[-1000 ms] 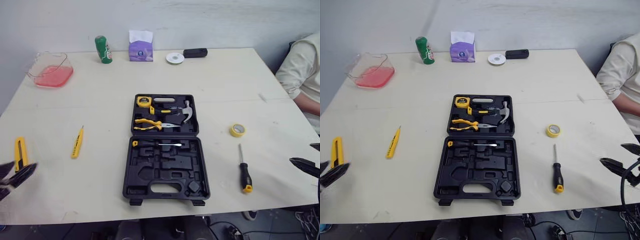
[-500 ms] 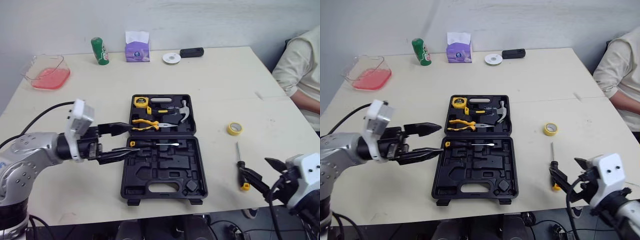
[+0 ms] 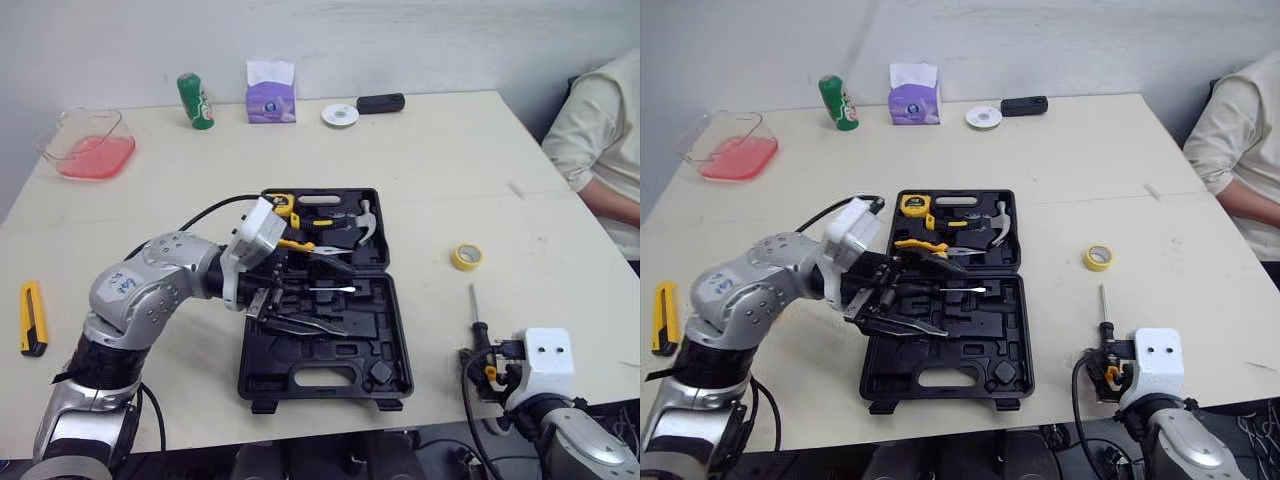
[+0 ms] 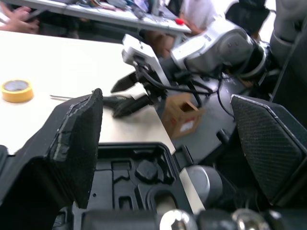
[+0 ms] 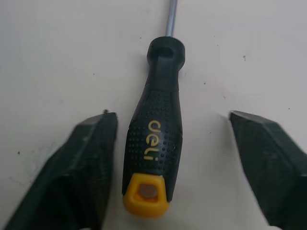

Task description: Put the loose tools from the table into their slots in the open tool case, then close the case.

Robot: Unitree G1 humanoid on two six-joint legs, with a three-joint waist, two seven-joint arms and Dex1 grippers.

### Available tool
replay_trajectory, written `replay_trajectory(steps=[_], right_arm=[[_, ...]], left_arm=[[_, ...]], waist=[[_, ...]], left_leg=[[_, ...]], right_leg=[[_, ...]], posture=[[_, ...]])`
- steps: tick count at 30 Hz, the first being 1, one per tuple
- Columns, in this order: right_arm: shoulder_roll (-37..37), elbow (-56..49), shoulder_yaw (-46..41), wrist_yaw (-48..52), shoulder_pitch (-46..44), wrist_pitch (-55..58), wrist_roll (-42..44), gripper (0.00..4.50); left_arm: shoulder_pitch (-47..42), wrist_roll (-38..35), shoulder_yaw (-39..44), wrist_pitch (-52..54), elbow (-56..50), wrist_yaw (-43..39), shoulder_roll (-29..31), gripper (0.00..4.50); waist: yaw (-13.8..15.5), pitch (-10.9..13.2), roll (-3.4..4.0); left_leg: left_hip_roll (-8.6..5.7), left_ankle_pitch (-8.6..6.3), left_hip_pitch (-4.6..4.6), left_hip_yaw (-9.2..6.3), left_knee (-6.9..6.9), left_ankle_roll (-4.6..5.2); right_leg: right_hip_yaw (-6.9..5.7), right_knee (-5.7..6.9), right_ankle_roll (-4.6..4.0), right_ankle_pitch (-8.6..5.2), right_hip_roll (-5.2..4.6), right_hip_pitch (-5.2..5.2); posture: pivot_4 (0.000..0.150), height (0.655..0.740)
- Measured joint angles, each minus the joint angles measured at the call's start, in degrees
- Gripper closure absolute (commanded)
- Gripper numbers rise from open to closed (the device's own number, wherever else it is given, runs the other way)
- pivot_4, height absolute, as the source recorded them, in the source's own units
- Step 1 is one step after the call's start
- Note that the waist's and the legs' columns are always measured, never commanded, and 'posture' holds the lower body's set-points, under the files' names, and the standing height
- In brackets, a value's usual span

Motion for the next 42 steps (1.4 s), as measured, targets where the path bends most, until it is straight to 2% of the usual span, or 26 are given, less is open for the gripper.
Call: replay_trajectory(steps=[3, 4, 7, 11, 13, 14, 18, 23, 27, 31, 35, 42], right_arm=[[1.34, 0.01, -0.01, -0.87, 0.49, -0.64, -0.54, 3.41], [1.52, 0.01, -0.04, -0.9, 0.64, -1.05, -0.76, 3.47], [0.92, -0.1, 0.02, 0.78, 0.6, -2.76, -0.77, 3.47], [-4.41, -0.45, -0.42, 5.55, -1.33, -5.04, 1.83, 3.47], [-9.88, -0.49, -0.75, 10.32, -3.27, -5.06, 5.81, 3.47], [-13.51, -0.46, -1.06, 13.52, -5.16, -4.93, 7.84, 3.47], [-24.95, 0.29, -0.78, 24.52, -14.49, -4.98, 14.18, 3.47], [-33.58, 7.19, 7.43, 35.89, -27.77, -5.43, 16.31, 3.47], [-36.04, 13.76, 16.89, 43.55, -37.39, -7.69, 13.56, 3.47], [-35.64, 23.15, 30.0, 52.1, -51.43, -10.49, 6.93, 3.47], [-32.35, 28.6, 38.07, 55.25, -56.32, -13.38, 0.63, 3.47], [-31.26, 32.24, 44.69, 59.3, -58.74, -17.69, -7.67, 3.47]], left_arm=[[-1.68, 1.49, -0.65, -1.46, 1.68, -1.42, -0.89, 0.0], [-1.84, 1.7, -0.71, -1.63, 2.0, -1.61, -1.06, 0.0], [-1.71, 2.25, -0.89, -1.65, 2.43, -2.05, -1.12, 0.0], [-0.77, 2.41, -0.66, -1.52, 2.21, -1.87, -0.53, 0.0], [0.98, 2.99, 0.15, -1.44, 1.95, -1.21, 1.31, 0.0], [1.84, 3.32, 0.78, -1.41, 1.9, -0.65, 2.27, 0.0], [5.89, 4.24, 4.04, -1.42, 0.57, 0.91, 6.53, 0.0], [12.95, 6.65, 7.16, -2.74, -1.02, 0.79, 13.0, 0.0], [16.64, 7.85, 9.32, -3.96, -2.27, 0.51, 15.93, 0.0], [20.65, 9.67, 11.43, -5.49, -3.33, 1.54, 17.8, 0.0], [21.83, 10.24, 12.19, -5.97, -4.36, 2.75, 18.05, 0.0], [22.32, 10.49, 12.36, -6.02, -4.72, 4.85, 18.03, 0.0]], waist=[[0.27, -0.02, -0.06], [0.25, -0.02, -0.06], [0.04, -0.02, -0.05], [-0.24, 0.01, -0.01], [-0.49, 0.04, 0.02], [-0.61, 0.06, 0.01], [-0.66, 0.09, 0.01], [-0.72, 0.21, -0.13], [-0.12, 0.24, -0.14], [-0.35, 0.26, -0.13], [0.1, 0.26, -0.13], [-0.06, 0.26, -0.13]], left_leg=[[-0.01, -0.01, -0.08, -0.04, 0.0, 0.01], [0.0, -0.01, -0.08, -0.07, -0.02, 0.02], [0.02, -0.01, -0.06, -0.15, -0.05, 0.01], [-0.03, -0.04, 0.02, 0.01, 0.01, 0.09], [-0.04, -0.07, 0.07, 0.07, 0.02, 0.15], [-0.04, -0.21, 0.08, 0.06, 0.03, 0.4], [-0.02, -0.24, 0.08, 0.0, 0.02, 0.43], [-0.02, -0.24, 0.03, -0.05, 0.03, 0.43], [-0.04, -0.24, -0.01, 0.06, 0.11, 0.43], [-0.01, -0.24, -0.03, 0.14, 0.13, 0.44], [0.0, -0.16, -0.21, 0.14, 0.13, 0.21], [-0.01, -0.17, -0.16, 0.31, 0.16, 0.23]], right_leg=[[-0.12, -0.03, -0.02, -0.01, -0.03, 0.0], [-0.12, -0.04, -0.03, -0.02, -0.03, 0.0], [-0.14, -0.01, -0.07, -0.12, 0.0, 0.0], [0.05, 0.04, 0.05, -0.08, -0.04, 0.01], [0.14, 0.09, 0.06, -0.07, -0.04, 0.01], [0.14, 0.09, 0.07, -0.06, -0.03, 0.01], [0.1, 0.08, 0.05, -0.07, -0.02, 0.0], [0.0, 0.03, 0.03, -0.09, -0.08, -0.02], [0.03, 0.0, 0.12, -0.03, -0.21, -0.06], [0.04, 0.01, 0.15, 0.0, -0.25, -0.13], [-0.11, 0.06, 0.04, -0.07, -0.26, -0.29], [-0.44, 0.1, 0.1, -0.03, -0.29, -0.33]], posture=[[0.15, 0.7244], [0.15, 0.7244], [0.15, 0.7244], [0.15, 0.7244], [0.15, 0.7244], [0.15, 0.7244], [0.15, 0.7244], [0.15, 0.7244], [0.15, 0.7244], [0.15, 0.7244], [0.15, 0.7244], [0.15, 0.7244]])
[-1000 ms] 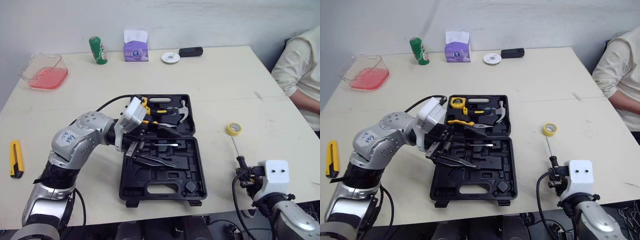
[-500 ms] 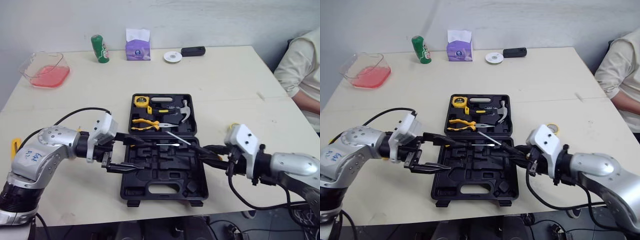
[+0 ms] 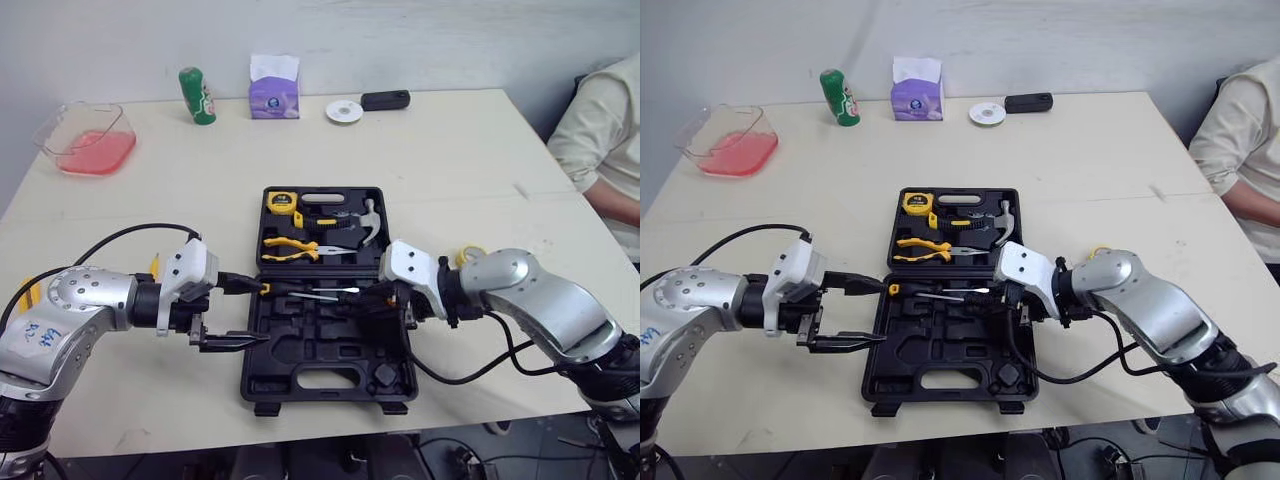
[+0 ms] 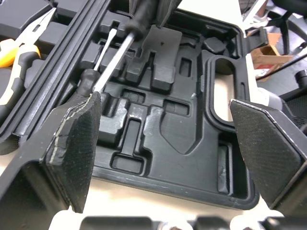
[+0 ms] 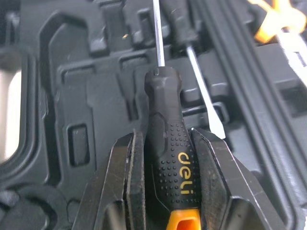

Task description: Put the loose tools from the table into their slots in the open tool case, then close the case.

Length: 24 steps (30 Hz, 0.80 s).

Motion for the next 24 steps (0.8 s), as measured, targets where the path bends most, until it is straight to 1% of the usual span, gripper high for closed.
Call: replay_trajectory(steps=[4, 12, 16, 24], right_arm=[[0.27, 1.83, 1.14, 1.94, -0.01, -2.73, -3.51, 3.47], [1.95, 3.4, 1.72, 4.7, -0.37, -5.92, -7.18, 3.47], [3.99, 4.55, 2.19, 5.11, -2.24, -5.97, -9.51, 3.47], [4.01, 5.21, 2.19, 7.15, -2.38, -6.36, -11.99, 3.47]], left_arm=[[-0.4, -0.01, 0.0, 0.0, 0.01, 0.6, -0.03, 0.0], [-1.7, 0.03, -0.58, -0.33, 0.25, 0.58, -0.47, 0.0], [-1.94, 0.09, -1.37, -0.7, 0.41, 0.57, -1.43, 0.0], [-1.96, 0.37, -1.48, -0.79, 0.58, 0.58, -1.63, 0.0]], waist=[[-0.06, 0.0, 0.0], [-0.09, 0.0, 0.0], [-0.07, 0.0, 0.0], [-0.05, 0.0, 0.0]], left_leg=[[0.0, 0.03, 0.05, 0.01, 0.0, -0.06], [0.01, 0.06, 0.04, 0.02, 0.01, -0.1], [0.01, 0.07, 0.04, 0.01, 0.03, -0.12], [0.01, 0.07, 0.04, 0.01, 0.04, -0.12]], right_leg=[[0.0, 0.15, -0.04, -0.01, 0.0, -0.02], [-0.01, 0.23, -0.08, -0.04, 0.01, -0.07], [-0.02, 0.26, -0.1, -0.04, 0.02, -0.07], [-0.03, 0.28, -0.1, -0.05, 0.01, -0.07]], posture=[[0.15, 0.7244], [0.15, 0.7244], [0.15, 0.7244], [0.15, 0.7244]])
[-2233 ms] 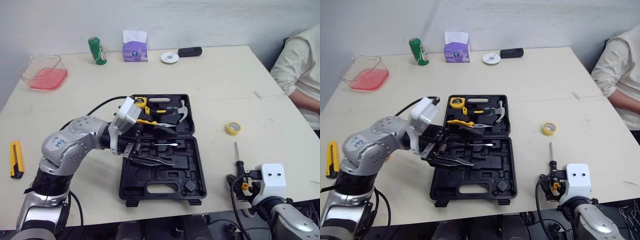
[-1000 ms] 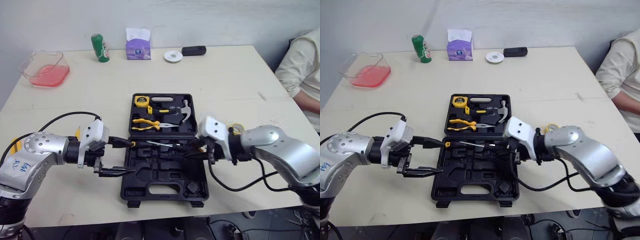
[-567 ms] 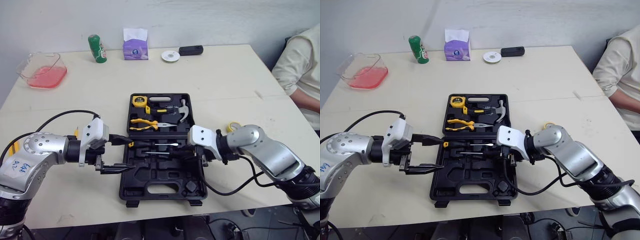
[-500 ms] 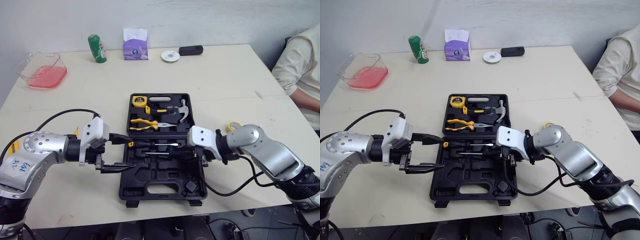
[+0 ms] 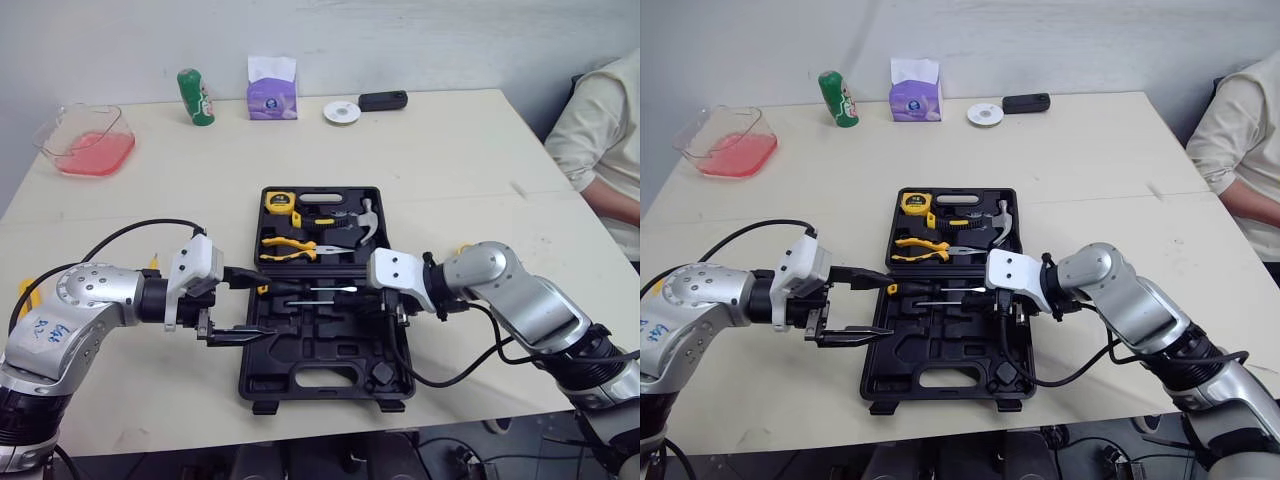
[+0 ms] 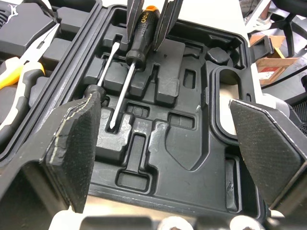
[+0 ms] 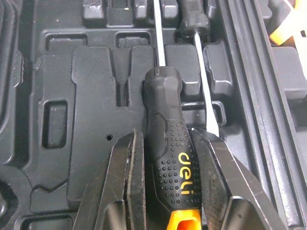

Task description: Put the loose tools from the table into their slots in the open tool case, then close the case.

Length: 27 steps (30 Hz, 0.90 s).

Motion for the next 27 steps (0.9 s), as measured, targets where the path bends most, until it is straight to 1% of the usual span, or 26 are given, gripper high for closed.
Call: replay_trajectory(steps=[1, 3, 4, 6, 8, 9, 12, 14, 16, 19, 22, 24, 27], right_arm=[[0.0, -0.06, 0.0, 0.21, 0.0, 0.01, -0.07, 3.47], [0.0, -0.16, -0.06, 0.4, 0.0, 0.13, -0.26, 2.45], [0.02, -0.22, -0.17, 0.55, 0.01, 0.52, -0.16, 2.12], [0.11, -0.8, -0.64, 0.82, 0.02, 1.45, 0.45, 1.18], [1.5, -1.73, -2.46, 0.38, -0.03, 3.41, 1.89, 0.1], [2.21, -2.07, -3.25, -0.1, -0.24, 4.4, 2.44, 0.04], [3.17, -3.35, -5.96, -0.73, 0.09, 5.6, 4.53, 0.04], [5.34, -4.16, -8.43, -0.7, 1.15, 4.05, 6.76, 0.04], [8.09, -3.56, -9.44, -1.47, 2.99, -0.3, 7.13, 0.04], [11.88, 3.35, -9.76, -2.23, 6.7, -10.94, 5.94, 0.04], [15.1, 7.55, -12.0, -1.98, 9.28, -13.4, 8.5, 0.85], [15.76, 7.91, -13.29, -0.85, 9.92, -13.48, 10.87, 1.82], [15.56, 8.69, -13.58, 0.26, 10.11, -14.34, 11.11, 3.38]], left_arm=[[0.0, 0.0, -0.01, -0.01, 0.0, 0.01, -0.05, 0.0], [-0.06, 0.01, -0.05, -0.02, 0.0, 0.09, -0.25, 0.0], [-0.17, 0.01, -0.07, -0.02, -0.01, 0.18, -0.44, 0.0], [-0.22, 0.01, -0.08, -0.02, -0.02, 0.3, -0.55, 0.0], [-0.23, 0.02, -0.08, -0.02, -0.03, 0.37, -0.6, 0.0], [-0.23, 0.02, -0.08, -0.02, -0.04, 0.38, -0.61, 0.0], [-0.23, 0.01, -0.07, -0.02, -0.05, 0.38, -0.61, 0.0], [-0.23, 0.01, -0.07, -0.02, -0.03, 0.36, -0.64, 0.0], [-0.23, 0.01, -0.07, -0.03, -0.01, 0.32, -0.73, 0.0], [-0.7, -0.05, -0.11, -0.07, -0.01, 0.33, -2.0, 0.0], [-0.76, -0.09, -0.84, 0.21, -0.02, 0.6, -2.64, 0.0], [-1.31, -0.08, -1.7, 0.29, -0.11, 0.7, -3.0, 0.0], [-1.92, -0.08, -1.75, 0.34, -0.1, 0.73, -3.0, 0.0]], waist=[[0.0, 0.0, 0.0], [-0.03, 0.0, 0.0], [-0.02, 0.0, 0.0], [-0.02, 0.0, 0.0], [-0.08, 0.0, 0.0], [-0.08, 0.0, 0.0], [0.01, 0.0, 0.0], [0.03, 0.0, 0.0], [0.02, -0.01, -0.01], [-0.01, -0.01, -0.01], [0.02, -0.01, -0.01], [0.01, -0.01, -0.01], [-0.09, -0.01, -0.01]], left_leg=[[0.0, 0.0, 0.0, 0.0, 0.0, 0.0], [0.0, 0.0, 0.0, 0.0, 0.0, 0.0], [0.0, 0.0, 0.0, 0.0, 0.0, 0.0], [0.0, 0.0, -0.01, 0.0, 0.0, 0.0], [0.01, 0.01, 0.0, 0.01, 0.0, -0.01], [0.01, 0.01, 0.0, 0.01, 0.0, -0.02], [0.01, 0.01, -0.01, -0.01, 0.0, -0.02], [0.01, 0.01, -0.01, -0.02, 0.0, -0.02], [0.0, 0.01, 0.0, -0.02, 0.0, -0.02], [-0.04, 0.02, 0.02, 0.0, 0.01, -0.02], [-0.03, 0.03, 0.0, -0.01, 0.01, -0.03], [-0.02, 0.04, 0.01, -0.02, 0.02, -0.03], [-0.01, 0.04, 0.04, -0.01, 0.03, -0.04]], right_leg=[[0.0, 0.0, 0.0, 0.0, 0.0, 0.0], [0.01, 0.0, 0.0, 0.0, 0.0, 0.0], [0.0, 0.0, 0.0, 0.0, 0.0, 0.0], [0.0, 0.01, 0.0, 0.0, 0.0, 0.0], [0.01, 0.02, 0.0, 0.0, 0.01, -0.01], [0.02, 0.04, 0.0, 0.0, 0.01, -0.01], [0.0, 0.02, -0.01, -0.01, 0.01, -0.01], [-0.01, 0.01, -0.01, -0.01, 0.01, 0.0], [-0.02, 0.02, -0.01, -0.01, 0.01, 0.01], [-0.02, 0.03, 0.0, 0.0, 0.01, 0.03], [-0.01, 0.07, 0.0, 0.0, 0.01, 0.02], [-0.02, 0.07, 0.0, 0.0, 0.02, 0.03], [0.0, 0.08, 0.0, 0.0, 0.02, 0.03]], posture=[[0.15, 0.7244], [0.15, 0.7244], [0.15, 0.7244], [0.15, 0.7244], [0.15, 0.7244], [0.15, 0.7244], [0.15, 0.7244], [0.15, 0.7244], [0.15, 0.7244], [0.15, 0.7244], [0.15, 0.7244], [0.15, 0.7244], [0.15, 0.7244]])
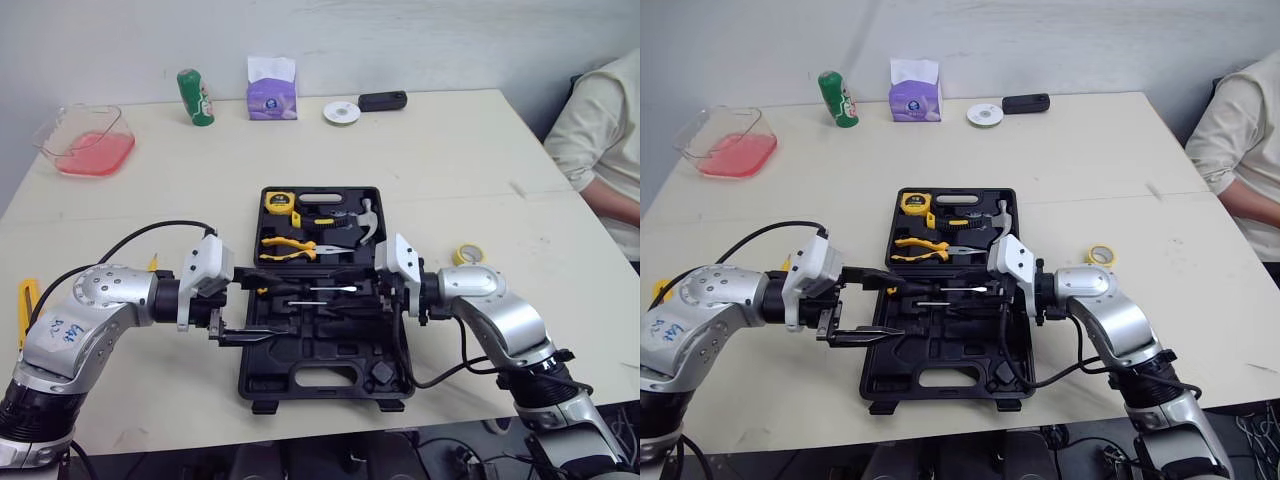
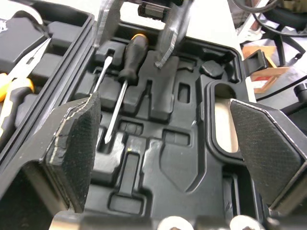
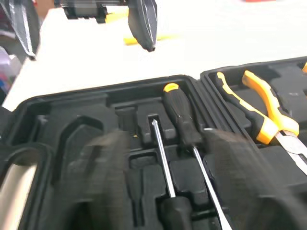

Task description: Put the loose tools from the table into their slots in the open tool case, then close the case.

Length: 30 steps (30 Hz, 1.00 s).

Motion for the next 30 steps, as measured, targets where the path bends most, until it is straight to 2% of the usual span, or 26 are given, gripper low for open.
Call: replay_trajectory(steps=[2, 3, 8, 20, 25, 28, 30], right_arm=[[-0.02, 1.5, 0.17, 0.2, 0.12, -0.6, -0.48, 4.42], [-0.19, 2.74, 0.53, 0.5, 0.11, -1.43, -1.48, 4.47], [-0.27, 5.73, 2.95, -0.25, -0.13, -1.83, -5.28, 4.47], [-4.01, -1.02, 10.17, -3.84, -3.06, 6.49, -13.31, 4.47], [-3.41, -2.59, 10.15, -6.23, -2.3, 9.3, -13.75, 4.47], [-0.36, -3.46, 5.98, -8.1, 0.41, 9.84, -10.78, 4.47], [0.64, -6.43, 0.61, -8.17, 3.15, 11.73, -4.9, 3.86]], left_arm=[[-0.33, 0.01, -0.07, 0.02, 0.04, -0.01, 0.0, 0.0], [-0.72, 0.04, -0.26, 0.04, 0.07, -0.03, 0.0, 0.0], [-2.36, 0.05, -0.57, 0.4, 0.09, -0.04, 0.0, 0.0], [-2.26, 0.08, -1.11, 0.52, 0.06, -0.07, -0.25, 0.0], [-2.19, 1.48, -2.36, -0.68, 0.45, -0.13, -1.43, 0.0], [-1.36, 1.66, -2.1, -0.81, 0.37, 0.48, -1.8, 0.0], [2.93, 0.68, 1.22, 0.04, 0.17, 2.85, -2.6, 0.0]], waist=[[-0.01, 0.0, 0.0], [0.04, 0.0, 0.0], [0.02, 0.0, 0.01], [0.07, -0.62, -0.03], [0.21, -1.09, -0.45], [0.12, -1.1, -0.46], [-0.13, -0.91, -0.18]], left_leg=[[0.01, 0.0, 0.01, 0.0, 0.0, 0.0], [0.0, 0.0, 0.0, -0.01, 0.0, -0.01], [-0.01, 0.01, 0.01, 0.0, 0.0, -0.01], [0.1, -0.04, 0.83, -0.01, -0.12, -0.08], [0.25, -0.09, 0.96, -0.14, -0.13, -0.07], [0.32, -0.12, 0.91, -0.15, -0.13, -0.13], [0.35, -0.11, 0.61, 0.0, -0.14, -0.15]], right_leg=[[0.0, 0.01, -0.01, -0.01, 0.01, 0.0], [0.0, 0.01, -0.01, -0.01, 0.01, 0.0], [0.02, 0.02, -0.01, -0.01, 0.0, 0.0], [0.15, 0.07, -0.16, -0.09, -0.05, 0.67], [0.24, 0.0, -0.2, -0.12, -0.1, 0.94], [0.35, 0.02, -0.25, -0.15, -0.07, 0.88], [0.56, 0.16, -0.25, -0.15, -0.07, 0.44]], posture=[[0.15, 0.7244], [0.15, 0.7244], [0.15, 0.7244], [0.15, 0.7244], [0.15, 0.7244], [0.15, 0.7244], [0.15, 0.7244]])
